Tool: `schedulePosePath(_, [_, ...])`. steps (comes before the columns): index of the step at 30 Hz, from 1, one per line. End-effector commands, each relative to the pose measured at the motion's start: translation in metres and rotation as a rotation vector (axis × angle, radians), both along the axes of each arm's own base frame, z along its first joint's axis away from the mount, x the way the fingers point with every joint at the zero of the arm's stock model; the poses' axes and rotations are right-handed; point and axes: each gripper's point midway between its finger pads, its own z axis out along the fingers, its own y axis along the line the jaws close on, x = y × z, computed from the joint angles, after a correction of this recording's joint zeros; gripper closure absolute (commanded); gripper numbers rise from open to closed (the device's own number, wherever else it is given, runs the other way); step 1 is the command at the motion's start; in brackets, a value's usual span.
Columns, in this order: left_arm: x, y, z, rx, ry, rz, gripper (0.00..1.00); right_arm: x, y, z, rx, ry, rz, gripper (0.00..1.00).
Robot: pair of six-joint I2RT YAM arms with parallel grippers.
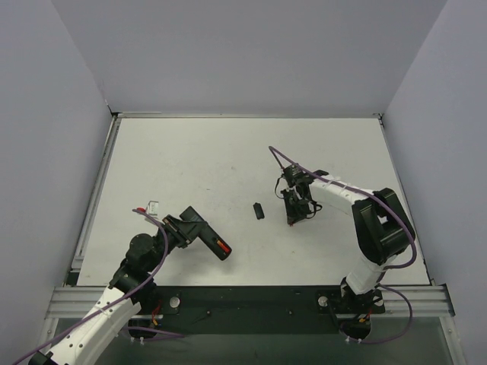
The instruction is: Load the batteries into the remote control
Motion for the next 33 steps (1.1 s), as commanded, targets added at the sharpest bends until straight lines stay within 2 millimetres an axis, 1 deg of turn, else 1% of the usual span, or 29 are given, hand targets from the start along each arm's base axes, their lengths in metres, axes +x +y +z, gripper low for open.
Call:
schedulePosePath(1, [0.003, 0.000, 0.024, -0.009, -0.069, 0.001, 1.00, -0.028, 0.007, -0.005, -0.014, 0.066, 0.003, 1.00])
schedulePosePath(3, [0.003, 0.000, 0.022, -0.012, -0.071, 0.001, 1.00, -0.033, 0.008, -0.009, -0.039, 0.072, 0.026, 1.00])
schedulePosePath(6, [0.003, -0.001, 0.026, -0.032, -0.088, 0.000, 1.00, -0.037, 0.010, -0.013, -0.063, 0.075, 0.046, 0.98])
schedulePosePath(8, [0.002, 0.000, 0.027, -0.033, -0.091, -0.001, 1.00, -0.038, 0.012, -0.014, -0.072, 0.069, 0.056, 0.90])
schedulePosePath(9, [0.002, 0.000, 0.027, -0.031, -0.089, -0.001, 1.00, -0.038, 0.013, -0.015, -0.076, 0.068, 0.054, 0.87])
schedulePosePath(10, [0.001, 0.000, 0.024, -0.027, -0.081, -0.003, 1.00, -0.039, 0.014, -0.015, -0.078, 0.065, 0.055, 0.81])
schedulePosePath(12, [0.000, 0.001, 0.026, -0.036, -0.085, -0.003, 1.00, -0.041, 0.014, -0.013, -0.082, 0.056, 0.048, 0.77])
schedulePosePath(13, [-0.001, 0.001, 0.024, -0.033, -0.080, -0.003, 1.00, -0.041, 0.015, -0.012, -0.082, 0.045, 0.048, 0.72])
schedulePosePath(14, [-0.002, 0.002, 0.026, -0.038, -0.086, -0.001, 1.00, -0.041, 0.015, -0.010, -0.076, 0.036, 0.043, 0.70])
schedulePosePath(16, [-0.002, 0.002, 0.024, -0.034, -0.078, 0.002, 1.00, -0.045, 0.015, -0.009, -0.068, 0.039, 0.034, 0.68])
schedulePosePath(21, [-0.003, 0.002, 0.023, -0.033, -0.074, -0.001, 1.00, -0.054, 0.017, -0.009, -0.065, 0.035, 0.043, 0.68])
schedulePosePath(25, [-0.003, 0.002, 0.022, -0.040, -0.071, -0.001, 1.00, -0.059, 0.016, -0.013, -0.065, 0.037, 0.043, 0.73])
schedulePosePath(29, [-0.004, 0.002, 0.023, -0.042, -0.073, -0.002, 1.00, -0.060, 0.027, -0.013, -0.021, 0.034, 0.056, 0.74])
schedulePosePath(32, [-0.004, 0.002, 0.023, -0.043, -0.072, -0.005, 1.00, -0.058, 0.032, -0.016, -0.020, 0.029, 0.056, 0.79])
schedulePosePath(33, [-0.004, 0.002, 0.023, -0.043, -0.072, -0.005, 1.00, -0.056, 0.033, -0.017, -0.014, 0.025, 0.049, 0.84])
